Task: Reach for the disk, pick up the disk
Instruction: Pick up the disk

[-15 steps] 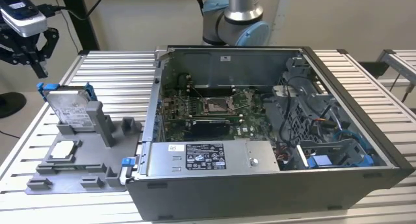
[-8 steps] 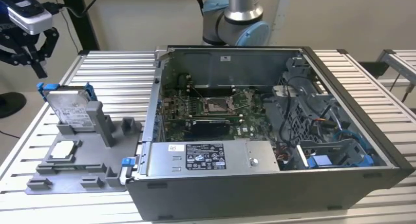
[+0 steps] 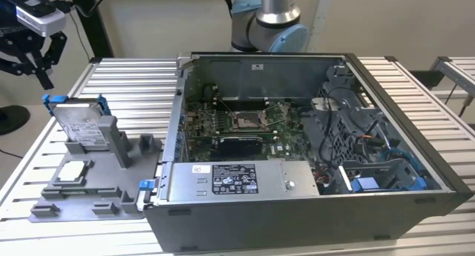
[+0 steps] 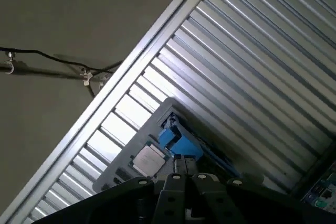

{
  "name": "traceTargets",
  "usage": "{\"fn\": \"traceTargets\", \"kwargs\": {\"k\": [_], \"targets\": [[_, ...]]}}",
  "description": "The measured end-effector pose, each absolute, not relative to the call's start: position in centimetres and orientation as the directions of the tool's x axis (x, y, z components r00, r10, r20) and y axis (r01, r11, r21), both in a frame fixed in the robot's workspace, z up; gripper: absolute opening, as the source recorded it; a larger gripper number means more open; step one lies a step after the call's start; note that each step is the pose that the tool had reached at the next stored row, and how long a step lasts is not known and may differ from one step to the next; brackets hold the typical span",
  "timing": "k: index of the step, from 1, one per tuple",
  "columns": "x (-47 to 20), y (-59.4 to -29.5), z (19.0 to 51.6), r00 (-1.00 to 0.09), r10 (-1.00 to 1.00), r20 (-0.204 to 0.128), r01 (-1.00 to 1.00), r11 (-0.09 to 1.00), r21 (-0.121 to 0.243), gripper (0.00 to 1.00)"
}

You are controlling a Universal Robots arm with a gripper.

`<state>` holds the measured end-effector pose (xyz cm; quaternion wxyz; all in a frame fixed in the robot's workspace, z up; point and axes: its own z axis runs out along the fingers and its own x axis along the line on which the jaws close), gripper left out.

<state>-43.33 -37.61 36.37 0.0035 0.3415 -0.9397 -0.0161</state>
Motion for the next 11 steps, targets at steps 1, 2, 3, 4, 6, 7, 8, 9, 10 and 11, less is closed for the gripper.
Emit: {"fn": "traceTargets", "kwargs": {"k": [1, 2, 3, 4, 6, 7, 8, 9, 10, 11], "targets": [[-43.33, -37.61, 36.37, -0.755, -0.656, -0.004, -0.656, 0.754, 0.033, 0.00], [-43.33, -37.61, 36.36, -0.743, -0.669, -0.004, -0.669, 0.743, 0.033, 0.00], [-43.33, -37.61, 36.37, -0.730, -0.683, -0.004, -0.683, 0.730, 0.033, 0.00], [-43.33, -37.61, 36.37, -0.718, -0.696, -0.004, -0.696, 0.717, 0.033, 0.00], [-43.33, -37.61, 36.37, -0.692, -0.722, -0.004, -0.722, 0.692, 0.033, 0.00], [-43.33, -37.61, 36.37, -0.679, -0.734, -0.004, -0.734, 0.678, 0.033, 0.00], [-43.33, -37.60, 36.36, -0.665, -0.747, -0.004, -0.746, 0.665, 0.033, 0.00], [-43.33, -37.60, 36.36, -0.652, -0.758, -0.004, -0.758, 0.652, 0.033, 0.00], [-43.33, -37.61, 36.37, -0.638, -0.770, -0.004, -0.769, 0.638, 0.033, 0.00], [-43.33, -37.61, 36.36, -0.624, -0.782, -0.004, -0.781, 0.623, 0.033, 0.00]]}}
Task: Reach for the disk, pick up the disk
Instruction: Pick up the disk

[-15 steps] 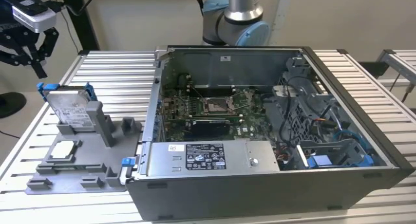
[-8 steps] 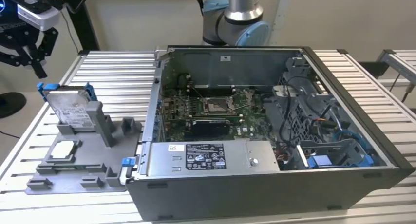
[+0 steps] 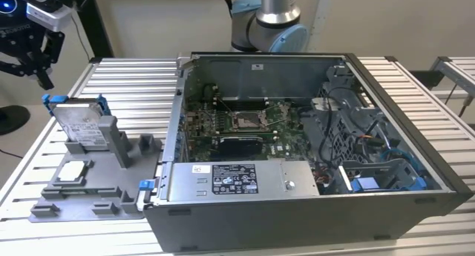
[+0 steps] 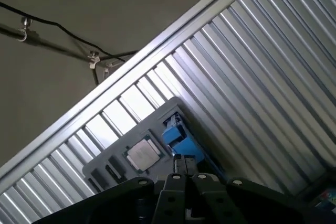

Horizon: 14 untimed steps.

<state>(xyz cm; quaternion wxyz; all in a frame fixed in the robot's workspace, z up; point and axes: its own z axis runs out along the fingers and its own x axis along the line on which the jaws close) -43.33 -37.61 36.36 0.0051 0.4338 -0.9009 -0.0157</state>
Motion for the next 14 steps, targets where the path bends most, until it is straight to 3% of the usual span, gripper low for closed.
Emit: {"fn": "traceTargets", "kwargs": {"k": [14], "targets": [[-43.33, -37.60, 36.37, -0.406, -0.914, -0.013, -0.914, 0.406, 0.017, 0.00]]}}
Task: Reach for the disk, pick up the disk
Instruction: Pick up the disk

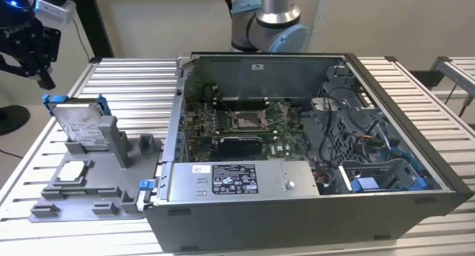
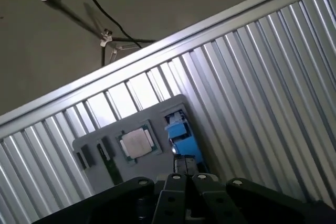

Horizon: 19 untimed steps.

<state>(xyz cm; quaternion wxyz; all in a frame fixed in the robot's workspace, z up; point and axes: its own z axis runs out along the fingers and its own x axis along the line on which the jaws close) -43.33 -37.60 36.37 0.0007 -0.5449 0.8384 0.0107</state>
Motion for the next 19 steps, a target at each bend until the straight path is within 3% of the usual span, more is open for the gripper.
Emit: {"fn": "traceTargets", "kwargs": {"k": [19], "targets": [[-43.33, -37.61, 36.33, -0.081, -0.997, -0.015, -0.997, 0.081, 0.009, 0.00]]}}
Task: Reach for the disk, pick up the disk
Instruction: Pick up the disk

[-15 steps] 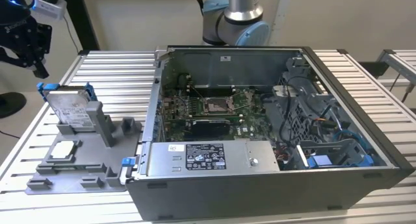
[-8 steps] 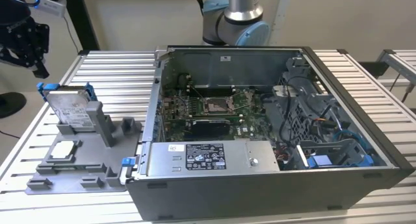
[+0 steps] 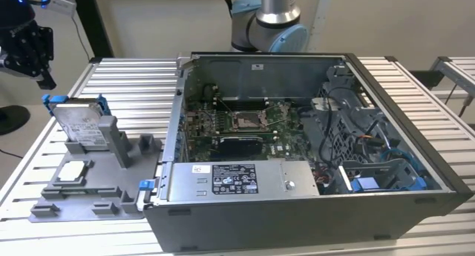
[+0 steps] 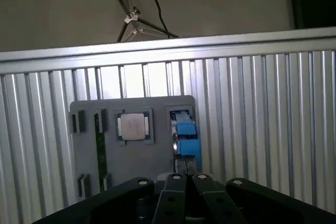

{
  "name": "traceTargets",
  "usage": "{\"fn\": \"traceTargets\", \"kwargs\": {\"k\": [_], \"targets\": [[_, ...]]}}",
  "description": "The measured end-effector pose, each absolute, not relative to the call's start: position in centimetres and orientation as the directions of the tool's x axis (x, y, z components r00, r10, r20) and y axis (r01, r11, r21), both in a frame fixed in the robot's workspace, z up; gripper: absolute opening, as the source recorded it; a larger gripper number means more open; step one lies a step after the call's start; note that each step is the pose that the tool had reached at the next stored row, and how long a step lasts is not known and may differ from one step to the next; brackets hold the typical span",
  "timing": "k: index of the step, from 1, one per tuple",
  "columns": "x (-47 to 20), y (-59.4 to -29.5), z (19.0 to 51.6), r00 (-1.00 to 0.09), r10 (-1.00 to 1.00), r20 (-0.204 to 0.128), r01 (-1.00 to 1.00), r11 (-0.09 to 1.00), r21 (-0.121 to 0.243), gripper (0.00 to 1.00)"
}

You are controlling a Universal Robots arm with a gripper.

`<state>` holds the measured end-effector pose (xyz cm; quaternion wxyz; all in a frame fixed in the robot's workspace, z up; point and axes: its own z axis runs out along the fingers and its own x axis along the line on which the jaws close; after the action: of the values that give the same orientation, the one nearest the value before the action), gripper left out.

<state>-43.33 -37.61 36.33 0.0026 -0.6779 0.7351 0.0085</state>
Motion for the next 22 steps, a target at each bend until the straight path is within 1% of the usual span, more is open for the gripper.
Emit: {"fn": "traceTargets", "kwargs": {"k": [4, 14, 15, 22], "targets": [[-43.33, -37.61, 36.32, -0.042, -0.999, -0.015, -0.999, 0.042, 0.009, 0.00], [-43.33, -37.61, 36.32, -0.033, -0.999, -0.015, -0.999, 0.033, 0.009, 0.00], [-43.33, -37.61, 36.32, -0.032, -0.999, -0.015, -0.999, 0.032, 0.009, 1.00], [-43.33, -37.62, 36.32, -0.027, -1.000, -0.015, -1.000, 0.027, 0.009, 1.00]]}}
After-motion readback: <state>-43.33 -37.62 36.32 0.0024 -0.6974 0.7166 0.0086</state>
